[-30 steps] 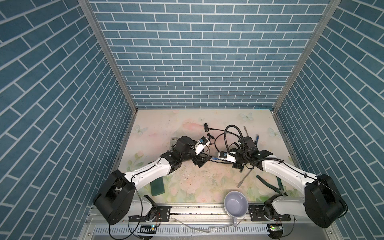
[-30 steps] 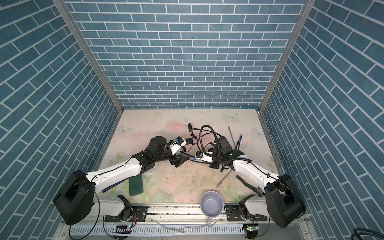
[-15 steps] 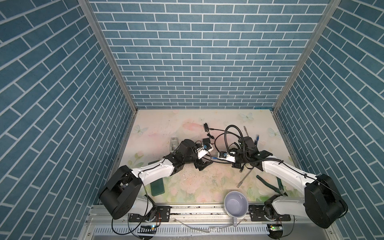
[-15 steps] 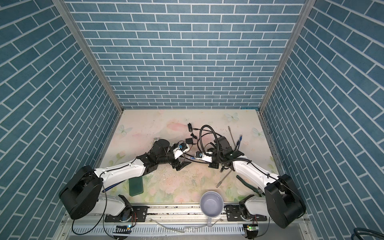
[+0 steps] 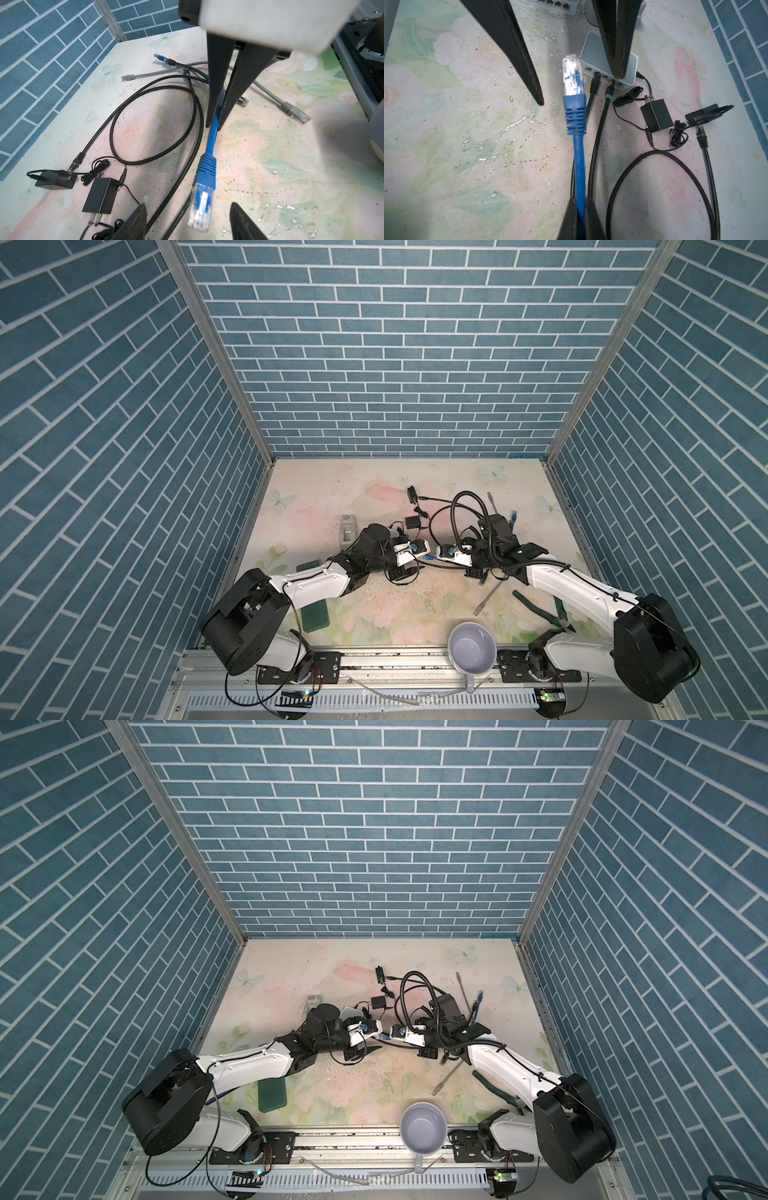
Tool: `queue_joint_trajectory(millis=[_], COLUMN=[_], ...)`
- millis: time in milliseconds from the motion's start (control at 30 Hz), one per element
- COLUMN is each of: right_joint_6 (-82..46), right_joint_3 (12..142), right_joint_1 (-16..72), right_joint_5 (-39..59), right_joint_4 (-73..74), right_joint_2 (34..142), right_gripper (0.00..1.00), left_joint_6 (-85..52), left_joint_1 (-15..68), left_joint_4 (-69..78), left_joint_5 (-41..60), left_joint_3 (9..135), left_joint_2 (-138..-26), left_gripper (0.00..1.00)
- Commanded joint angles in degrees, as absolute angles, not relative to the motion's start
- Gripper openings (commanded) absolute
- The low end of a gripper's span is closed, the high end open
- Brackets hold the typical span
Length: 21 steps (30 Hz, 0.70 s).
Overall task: Insert the plug into the switch port
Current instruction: 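Carry the blue plug toward the router held by the left gripper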
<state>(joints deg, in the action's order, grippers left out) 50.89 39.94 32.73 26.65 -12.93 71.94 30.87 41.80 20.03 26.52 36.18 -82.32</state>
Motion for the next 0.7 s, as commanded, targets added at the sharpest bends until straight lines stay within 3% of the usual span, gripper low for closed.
queue_joint_trajectory(millis=[0,233,667], right_joint_6=[51.87,51.9,51.84], right_joint_3=[38.94,38.94,39.37], right_joint_1=[33.05,33.06,33.18], right_joint_5=[28.21,27.95,28.17], right_joint_4=[-13.32,-13.31,-13.44], right_joint_2=[71.16,71.52,72.16], right_gripper=[0.0,0.0,0.0], left_joint_6=[33.13,34.7,36.58], left_joint_1=[42.01,42.08,42.28], left_joint_4=[19.56,16.17,13.05], left_joint_5=[27.93,29.0,29.37], left_joint_3=[37.57,38.99,39.78], left_joint_2=[-82.9,-83.13,-83.76], left_gripper=[0.59,0.45,0.3])
